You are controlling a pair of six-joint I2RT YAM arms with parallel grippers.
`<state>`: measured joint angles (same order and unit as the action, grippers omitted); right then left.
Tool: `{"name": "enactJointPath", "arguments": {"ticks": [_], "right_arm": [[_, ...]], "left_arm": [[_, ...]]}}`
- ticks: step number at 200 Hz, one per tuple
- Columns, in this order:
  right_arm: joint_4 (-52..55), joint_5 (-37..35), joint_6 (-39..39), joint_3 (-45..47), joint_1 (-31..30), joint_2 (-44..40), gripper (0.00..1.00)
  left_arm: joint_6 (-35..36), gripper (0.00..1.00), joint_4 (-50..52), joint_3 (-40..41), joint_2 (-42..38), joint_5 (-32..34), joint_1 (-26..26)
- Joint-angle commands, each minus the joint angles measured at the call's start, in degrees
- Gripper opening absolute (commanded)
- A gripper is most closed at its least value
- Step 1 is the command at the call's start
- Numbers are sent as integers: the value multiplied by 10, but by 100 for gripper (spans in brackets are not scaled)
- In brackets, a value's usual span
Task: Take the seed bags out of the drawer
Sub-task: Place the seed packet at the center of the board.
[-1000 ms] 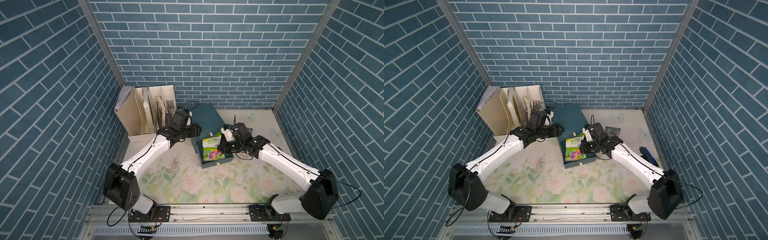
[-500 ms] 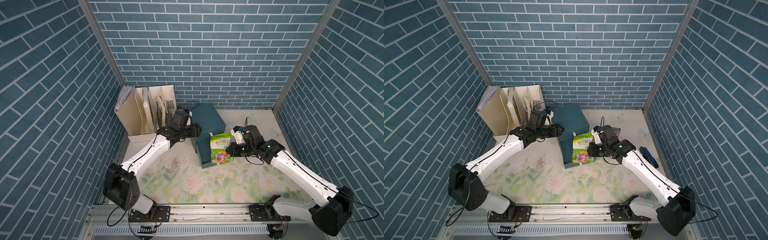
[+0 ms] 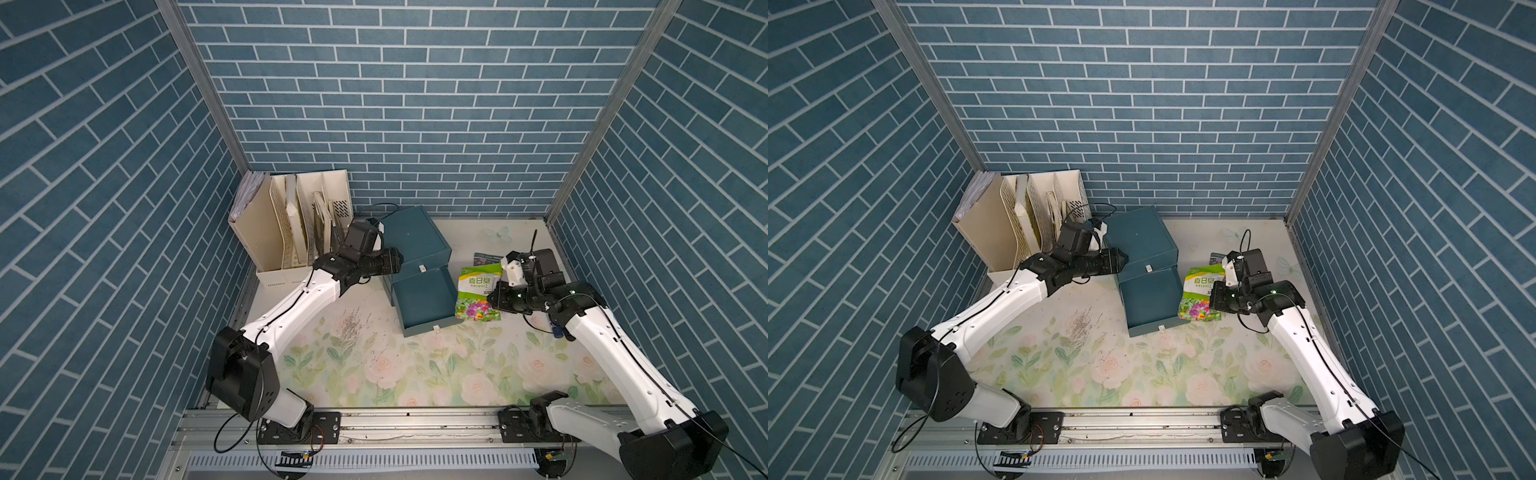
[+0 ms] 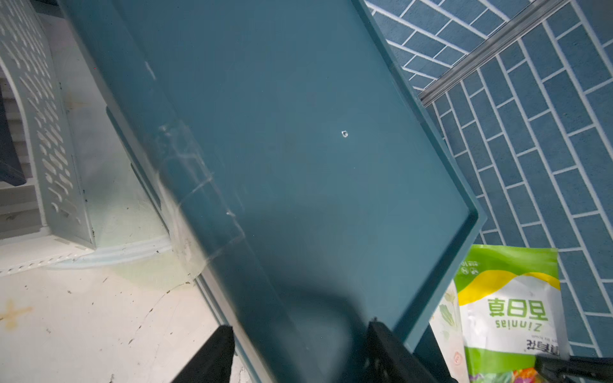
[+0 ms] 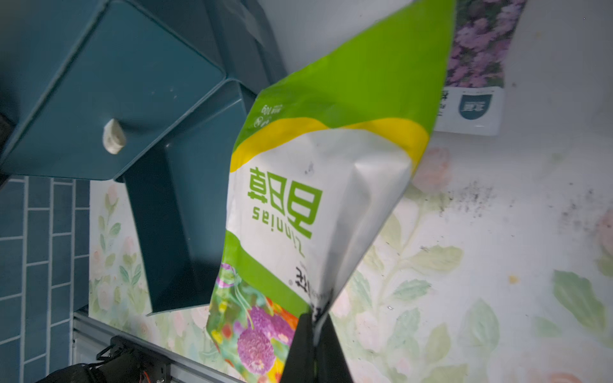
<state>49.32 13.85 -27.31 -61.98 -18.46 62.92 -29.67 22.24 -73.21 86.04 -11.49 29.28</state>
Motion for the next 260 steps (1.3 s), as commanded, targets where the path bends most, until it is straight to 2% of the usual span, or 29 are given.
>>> {"name": "enactJointPath", "arguments": {"ticks": [1,53,104,198,260], "right_arm": [[41,-7,43,-15,36,-14,0],[33,-2,51,12,105,-14,0],[4,-27,54,52,157,13,0],[-72,-67,73,114,194,111,0],[-84,-92,94,134,219,157,0]], "left_arm": [[19,67,73,10,5,10,3],[19,67,72,11,8,6,3],[18,67,69,12,9,3,3],[21,67,70,12,13,2,3],[20,67,70,16,11,5,3]]}}
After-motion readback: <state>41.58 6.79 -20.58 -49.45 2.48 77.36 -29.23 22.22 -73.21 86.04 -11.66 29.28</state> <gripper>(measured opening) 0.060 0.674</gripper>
